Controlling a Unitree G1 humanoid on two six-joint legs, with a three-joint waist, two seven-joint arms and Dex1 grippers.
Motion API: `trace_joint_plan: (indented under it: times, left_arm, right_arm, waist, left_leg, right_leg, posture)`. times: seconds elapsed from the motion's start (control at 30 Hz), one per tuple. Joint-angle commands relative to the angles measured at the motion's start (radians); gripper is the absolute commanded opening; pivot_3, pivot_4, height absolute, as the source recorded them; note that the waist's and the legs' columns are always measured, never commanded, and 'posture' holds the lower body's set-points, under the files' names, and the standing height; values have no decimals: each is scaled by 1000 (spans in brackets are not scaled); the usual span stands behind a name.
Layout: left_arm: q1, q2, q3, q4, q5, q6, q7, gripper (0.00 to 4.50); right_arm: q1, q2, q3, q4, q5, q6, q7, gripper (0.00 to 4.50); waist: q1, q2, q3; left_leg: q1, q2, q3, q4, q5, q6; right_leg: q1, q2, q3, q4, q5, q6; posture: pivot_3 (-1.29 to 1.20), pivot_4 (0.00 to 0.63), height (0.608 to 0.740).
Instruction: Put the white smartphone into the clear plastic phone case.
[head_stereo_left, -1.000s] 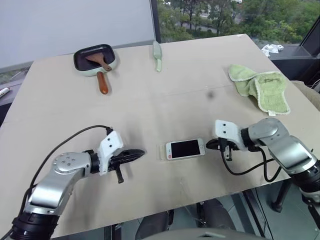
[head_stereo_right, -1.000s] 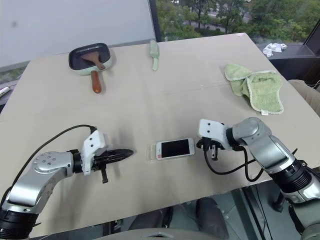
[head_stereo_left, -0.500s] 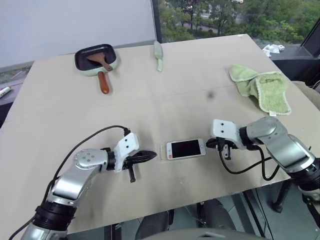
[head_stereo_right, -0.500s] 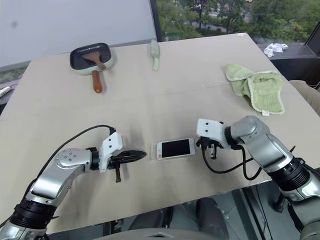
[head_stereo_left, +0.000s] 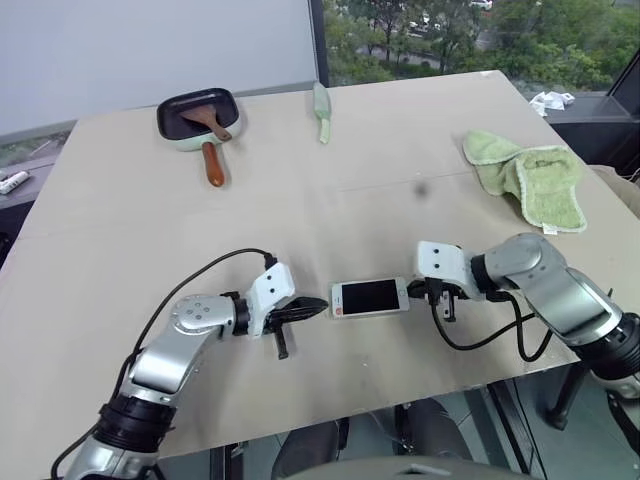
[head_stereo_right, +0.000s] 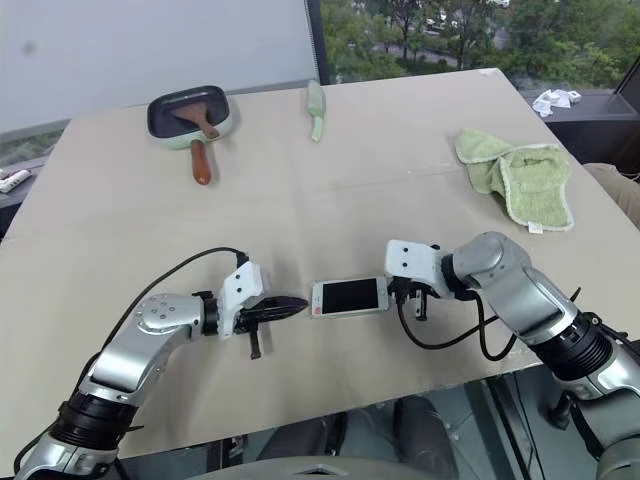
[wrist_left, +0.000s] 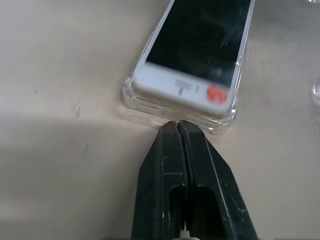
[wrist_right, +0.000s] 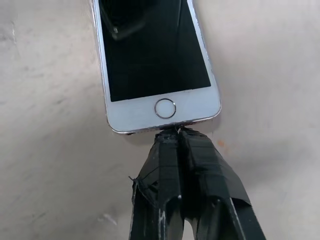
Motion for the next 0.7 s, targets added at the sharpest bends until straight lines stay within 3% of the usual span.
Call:
trace_joint_plan:
  times: [0.03, 0.47, 0.7]
  left_arm:
    - [-10, -24, -43, -17, 7, 6, 2, 0]
    - [-34, -85, -79, -13, 32, 11, 5, 0]
    - [-37, -95, -66, -1, 44, 3, 3, 0]
  right_arm:
    - [-39, 15, 28, -52, -14, 17, 1, 26]
    - [-108, 103, 191, -44, -109, 116, 10, 26]
    - [-105, 83, 122, 31, -143, 56, -28, 26]
  waist:
    - [-1, 0, 0]
    - [0, 1, -2]
    - [3, 1, -3]
  left_leg:
    - [0, 0, 0, 0, 0, 0]
    - [2, 0, -1, 1, 0, 0]
    - [2, -2, -3, 2, 0, 0]
  right_leg:
    - [0, 0, 0, 0, 0, 0]
    - [2, 0, -1, 0, 0, 0]
    - [4, -2, -3, 0, 0, 0]
  posture:
    - [0, 150, 740]
    - [0, 150, 740]
    - [0, 150, 740]
